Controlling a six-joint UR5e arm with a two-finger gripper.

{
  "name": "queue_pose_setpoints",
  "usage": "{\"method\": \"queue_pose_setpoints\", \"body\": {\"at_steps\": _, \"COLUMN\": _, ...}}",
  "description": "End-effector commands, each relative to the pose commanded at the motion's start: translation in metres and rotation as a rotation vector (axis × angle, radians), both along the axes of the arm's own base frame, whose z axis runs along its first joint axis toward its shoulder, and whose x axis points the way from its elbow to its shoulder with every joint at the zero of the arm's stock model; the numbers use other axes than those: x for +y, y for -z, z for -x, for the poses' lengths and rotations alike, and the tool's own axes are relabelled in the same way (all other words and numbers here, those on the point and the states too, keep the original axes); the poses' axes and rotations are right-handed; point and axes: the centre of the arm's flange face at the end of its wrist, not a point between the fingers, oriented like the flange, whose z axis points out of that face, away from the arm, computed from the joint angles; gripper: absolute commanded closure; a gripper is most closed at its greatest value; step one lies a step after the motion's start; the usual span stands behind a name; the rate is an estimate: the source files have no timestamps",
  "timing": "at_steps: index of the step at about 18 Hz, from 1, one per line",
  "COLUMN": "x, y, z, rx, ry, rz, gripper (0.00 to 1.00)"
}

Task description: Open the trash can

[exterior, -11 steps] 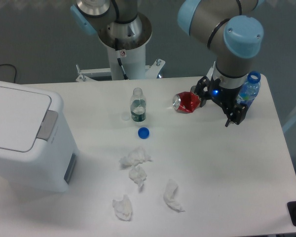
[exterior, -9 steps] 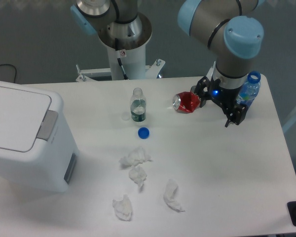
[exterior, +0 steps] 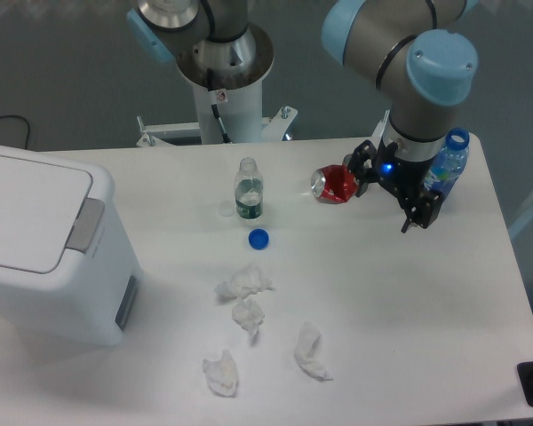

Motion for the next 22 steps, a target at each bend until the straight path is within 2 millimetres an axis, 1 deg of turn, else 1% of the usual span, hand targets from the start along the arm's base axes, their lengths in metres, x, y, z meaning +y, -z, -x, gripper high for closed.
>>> {"method": "queue_pose_setpoints", "body": {"at_steps": 3, "x": -0.008, "y": -0.003, "z": 0.005, "rx": 0.017, "ry": -0.017, "rz": 0.018, "gripper": 0.0}}
{"method": "queue_pose_setpoints", "body": {"at_steps": 4, "x": -0.005, "y": -0.003, "z": 0.005, "rx": 0.016, "ry": -0.024, "rz": 0.004, "gripper": 0.0}}
{"method": "queue_pose_setpoints", "body": {"at_steps": 5, "x": -0.003, "y": -0.003, "z": 0.006, "rx": 0.011, "ry": -0.066, "rz": -0.022, "gripper": 0.0}}
{"method": "queue_pose_setpoints", "body": {"at_steps": 7, "x": 0.0, "y": -0.002, "z": 0.008, "rx": -0.023, "ry": -0.185, "rz": -0.07, "gripper": 0.0}}
{"method": "queue_pose_setpoints", "body": {"at_steps": 10, "x": 0.005, "y": -0.011, "z": 0.006, "rx": -0.037, "ry": -0.222, "rz": -0.151, "gripper": 0.0}}
{"method": "queue_pose_setpoints", "body": {"at_steps": 11, "x": 0.009, "y": -0.022, "z": 0.001, "rx": -0.046, "ry": -0.254, "rz": -0.182, "gripper": 0.0}}
{"method": "queue_pose_setpoints", "body": {"at_steps": 12, "x": 0.01, "y": -0.039, "z": -0.009, "rx": -0.047, "ry": -0.306, "rz": -0.209, "gripper": 0.0}}
{"method": "queue_pose_setpoints", "body": {"at_steps": 13, "x": 0.014, "y": -0.051, "z": -0.018, "rx": -0.051, "ry": -0.338, "rz": -0.227, "gripper": 0.0}}
{"method": "queue_pose_setpoints", "body": {"at_steps": 15, "x": 0.037, "y": -0.059, "z": -0.042, "rx": -0.064, "ry": -0.316, "rz": -0.243, "gripper": 0.0}}
{"method": "queue_pose_setpoints", "body": {"at_steps": 16, "x": 0.042, "y": -0.074, "z": -0.055, "rx": -0.053, "ry": -0.325, "rz": -0.257, "gripper": 0.03}}
{"method": "queue_pose_setpoints", "body": {"at_steps": 17, "x": 0.045, "y": -0.079, "z": -0.063, "rx": -0.062, "ry": -0.357, "rz": -0.267, "gripper": 0.17}}
{"method": "queue_pose_setpoints", "body": {"at_steps": 18, "x": 0.055, "y": -0.083, "z": -0.074, "rx": -0.078, "ry": -0.367, "rz": -0.281, "gripper": 0.31}}
{"method": "queue_pose_setpoints", "body": {"at_steps": 19, "x": 0.066, "y": -0.085, "z": -0.085, "rx": -0.097, "ry": -0.361, "rz": -0.297, "gripper": 0.44}}
{"method": "queue_pose_setpoints", "body": {"at_steps": 20, "x": 0.072, "y": -0.087, "z": -0.092, "rx": -0.109, "ry": -0.346, "rz": -0.31, "gripper": 0.54}}
{"method": "queue_pose_setpoints", "body": {"at_steps": 21, "x": 0.075, "y": -0.089, "z": -0.098, "rx": -0.121, "ry": -0.334, "rz": -0.325, "gripper": 0.7}}
{"method": "queue_pose_setpoints", "body": {"at_steps": 22, "x": 0.083, "y": -0.099, "z": -0.112, "rx": -0.138, "ry": -0.311, "rz": -0.357, "gripper": 0.72}}
